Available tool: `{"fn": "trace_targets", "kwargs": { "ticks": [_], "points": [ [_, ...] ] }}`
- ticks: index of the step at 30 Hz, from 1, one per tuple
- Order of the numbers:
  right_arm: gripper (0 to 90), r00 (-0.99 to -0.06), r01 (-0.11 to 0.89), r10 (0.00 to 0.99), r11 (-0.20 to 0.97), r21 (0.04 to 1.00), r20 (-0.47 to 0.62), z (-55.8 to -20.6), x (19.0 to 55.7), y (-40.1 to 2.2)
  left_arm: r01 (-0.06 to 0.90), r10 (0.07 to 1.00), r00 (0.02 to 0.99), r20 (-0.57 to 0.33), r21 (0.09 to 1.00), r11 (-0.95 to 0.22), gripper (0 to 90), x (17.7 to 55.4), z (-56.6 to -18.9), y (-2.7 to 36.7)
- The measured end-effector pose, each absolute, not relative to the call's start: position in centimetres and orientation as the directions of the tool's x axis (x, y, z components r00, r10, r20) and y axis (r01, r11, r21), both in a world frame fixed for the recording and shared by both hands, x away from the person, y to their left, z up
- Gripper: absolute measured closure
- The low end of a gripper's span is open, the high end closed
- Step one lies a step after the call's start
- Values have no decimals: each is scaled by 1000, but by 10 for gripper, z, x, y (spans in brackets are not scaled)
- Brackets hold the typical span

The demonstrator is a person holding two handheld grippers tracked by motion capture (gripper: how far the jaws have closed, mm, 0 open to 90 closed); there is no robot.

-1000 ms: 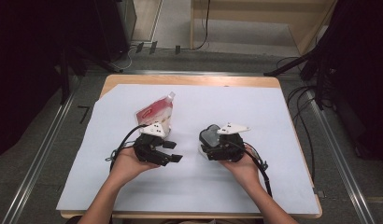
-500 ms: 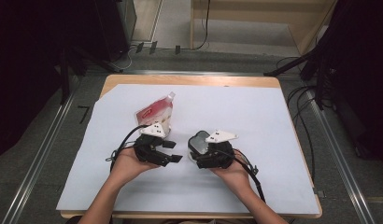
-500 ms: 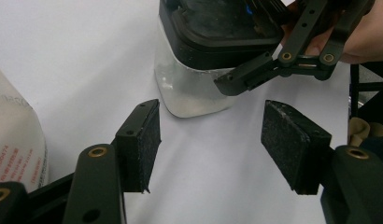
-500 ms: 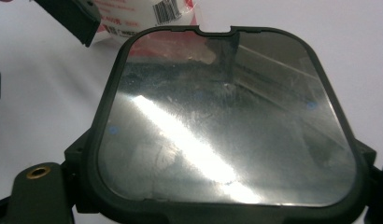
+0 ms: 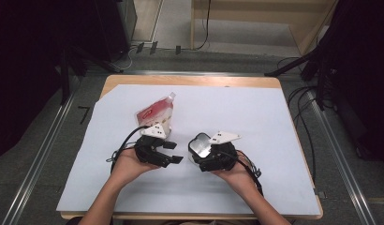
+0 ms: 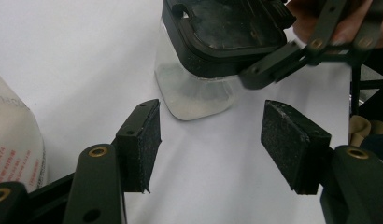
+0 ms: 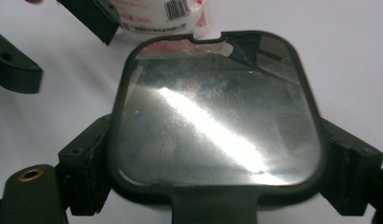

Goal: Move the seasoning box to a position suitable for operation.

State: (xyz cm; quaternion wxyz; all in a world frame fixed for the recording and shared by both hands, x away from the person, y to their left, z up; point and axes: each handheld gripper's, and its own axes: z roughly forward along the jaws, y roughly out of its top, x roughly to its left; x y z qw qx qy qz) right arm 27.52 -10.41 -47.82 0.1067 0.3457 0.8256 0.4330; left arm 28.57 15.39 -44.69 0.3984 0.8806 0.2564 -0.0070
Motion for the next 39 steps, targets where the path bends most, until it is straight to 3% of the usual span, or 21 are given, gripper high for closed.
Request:
{"fn": "trace_targets", "kwargs": {
  "ticks": [11, 15, 22, 25, 34, 39],
  "points": [
    [147, -740, 491, 656, 375, 786, 149, -457, 267, -122, 458, 445, 868, -220, 699, -549, 398, 286, -448, 153],
    [191, -730, 494, 664, 353, 795, 159, -451, 262, -134, 454, 443, 870, -216, 700, -552, 396, 287, -448, 152],
    [422, -747, 498, 641, 365, 787, 175, -448, 248, -155, 447, 438, 874, -208, 699, -558, 389, 288, -448, 150],
    [480, -750, 492, 639, 365, 790, 173, -448, 244, -159, 445, 432, 876, -214, 704, -553, 386, 289, -448, 149],
    [809, -762, 490, 622, 374, 787, 179, -453, 232, -163, 435, 415, 884, -216, 702, -563, 375, 293, -450, 144],
    [885, -789, 491, 581, 402, 773, 199, -461, 224, -155, 442, 419, 881, -220, 699, -562, 366, 295, -451, 141]
  ]
}}
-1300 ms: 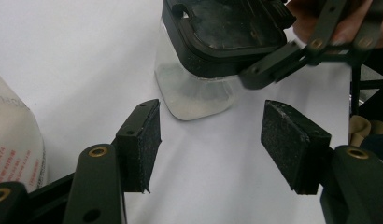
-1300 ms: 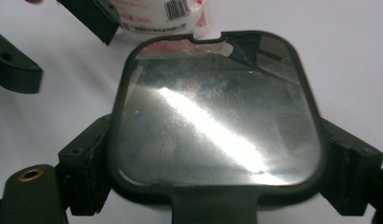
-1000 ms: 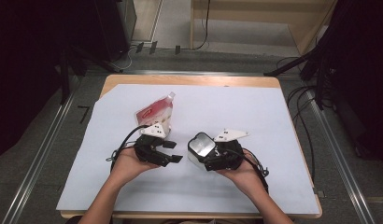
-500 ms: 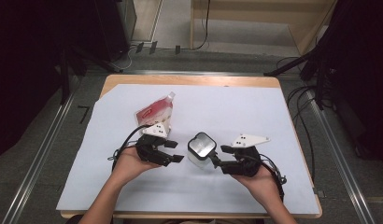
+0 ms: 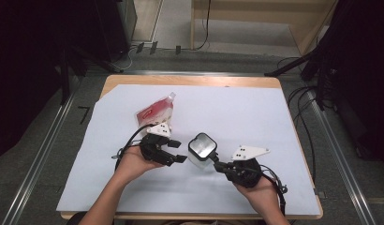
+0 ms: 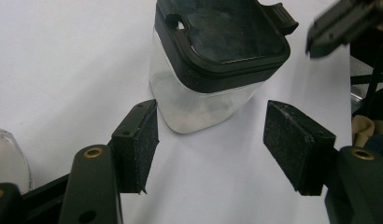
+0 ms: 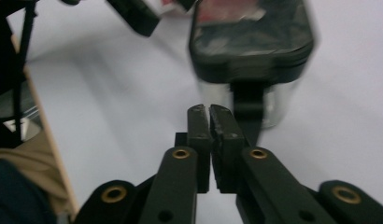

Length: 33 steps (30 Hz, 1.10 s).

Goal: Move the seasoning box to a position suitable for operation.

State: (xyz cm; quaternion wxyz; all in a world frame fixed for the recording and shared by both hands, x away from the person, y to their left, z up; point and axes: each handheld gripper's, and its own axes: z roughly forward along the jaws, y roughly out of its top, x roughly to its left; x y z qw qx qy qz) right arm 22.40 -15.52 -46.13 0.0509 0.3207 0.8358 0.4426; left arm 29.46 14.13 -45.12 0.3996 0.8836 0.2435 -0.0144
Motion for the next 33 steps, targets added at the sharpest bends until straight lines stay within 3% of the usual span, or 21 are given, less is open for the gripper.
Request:
{"fn": "trace_targets", "kwargs": {
  "ticks": [9, 29, 33],
  "points": [
    [900, -809, 483, 561, 462, 744, 177, -479, 224, -134, 442, 417, 882, -221, 698, -564, 318, 298, -453, 138],
    [900, -769, 543, 597, 421, 727, 230, -486, 246, -156, 417, 399, 895, -202, 698, -582, 342, 299, -455, 131],
    [900, -765, 558, 594, 421, 715, 248, -487, 251, -161, 436, 389, 890, -239, 694, -572, 343, 301, -456, 127]
  ]
}}
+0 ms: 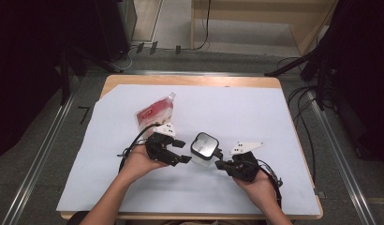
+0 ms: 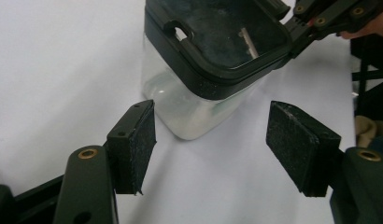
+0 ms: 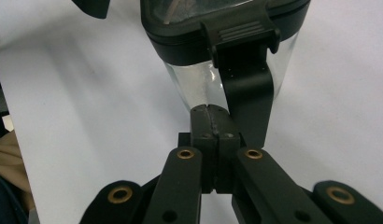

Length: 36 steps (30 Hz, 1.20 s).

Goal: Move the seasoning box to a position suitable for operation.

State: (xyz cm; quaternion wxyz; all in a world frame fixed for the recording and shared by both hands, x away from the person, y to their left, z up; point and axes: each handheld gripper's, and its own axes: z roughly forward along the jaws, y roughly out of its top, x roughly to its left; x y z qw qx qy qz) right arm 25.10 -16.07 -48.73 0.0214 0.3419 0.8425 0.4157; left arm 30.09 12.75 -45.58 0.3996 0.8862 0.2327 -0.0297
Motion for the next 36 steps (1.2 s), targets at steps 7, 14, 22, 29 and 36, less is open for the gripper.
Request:
{"fn": "trace_targets", "kwargs": {
  "ticks": [7, 14, 22, 29, 36],
  "points": [
    [900, -748, 573, 614, 409, 710, 251, -487, 261, -172, 405, 378, 902, -206, 705, -582, 326, 302, -456, 120],
    [900, -730, 595, 627, 390, 703, 271, -488, 272, -183, 417, 360, 901, -241, 707, -571, 246, 306, -457, 111],
    [900, -708, 604, 652, 361, 710, 271, -486, 283, -196, 414, 345, 905, -248, 702, -580, 194, 313, -459, 102],
    [900, -672, 627, 691, 341, 700, 266, -486, 289, -199, 396, 323, 914, -248, 719, -571, 181, 326, -463, 90],
    [900, -653, 632, 711, 322, 705, 261, -476, 292, -205, 373, 318, 923, -218, 715, -592, 187, 324, -464, 86]
  ]
}}
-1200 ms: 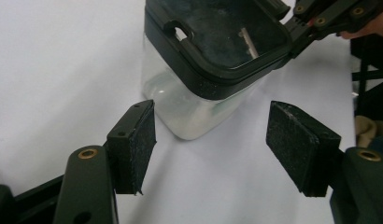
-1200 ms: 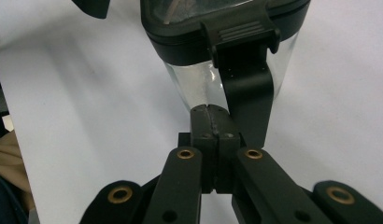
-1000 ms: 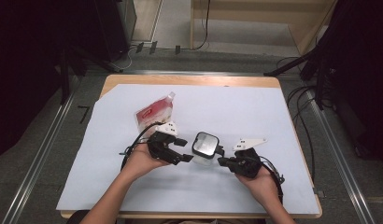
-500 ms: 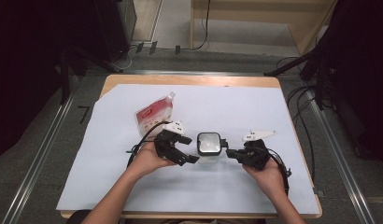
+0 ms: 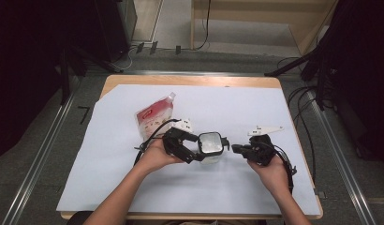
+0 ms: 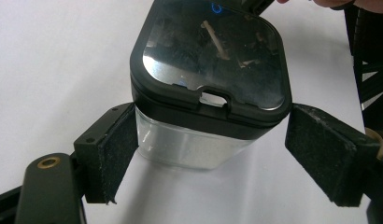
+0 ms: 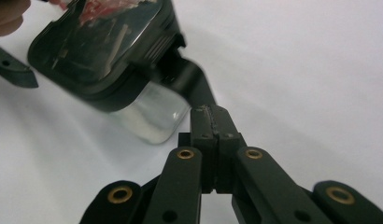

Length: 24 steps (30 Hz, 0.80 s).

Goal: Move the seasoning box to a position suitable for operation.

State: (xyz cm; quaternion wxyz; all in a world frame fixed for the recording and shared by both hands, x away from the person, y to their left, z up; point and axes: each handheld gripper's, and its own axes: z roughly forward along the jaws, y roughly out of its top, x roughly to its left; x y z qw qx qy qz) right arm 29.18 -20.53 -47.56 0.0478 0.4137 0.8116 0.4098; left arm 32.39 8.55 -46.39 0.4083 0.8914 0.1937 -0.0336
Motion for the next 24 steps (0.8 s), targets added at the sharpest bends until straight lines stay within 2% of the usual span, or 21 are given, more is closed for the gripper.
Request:
{"fn": "trace_targets", "kwargs": {
  "ticks": [9, 24],
  "points": [
    [900, -666, 618, 713, 360, 698, 221, -476, 312, -194, 315, 293, 942, -166, 740, -594, 154, 327, -468, 73],
    [900, -663, 628, 706, 343, 699, 249, -482, 310, -196, 274, 290, 951, -110, 737, -618, 165, 322, -462, 71]
  ]
}}
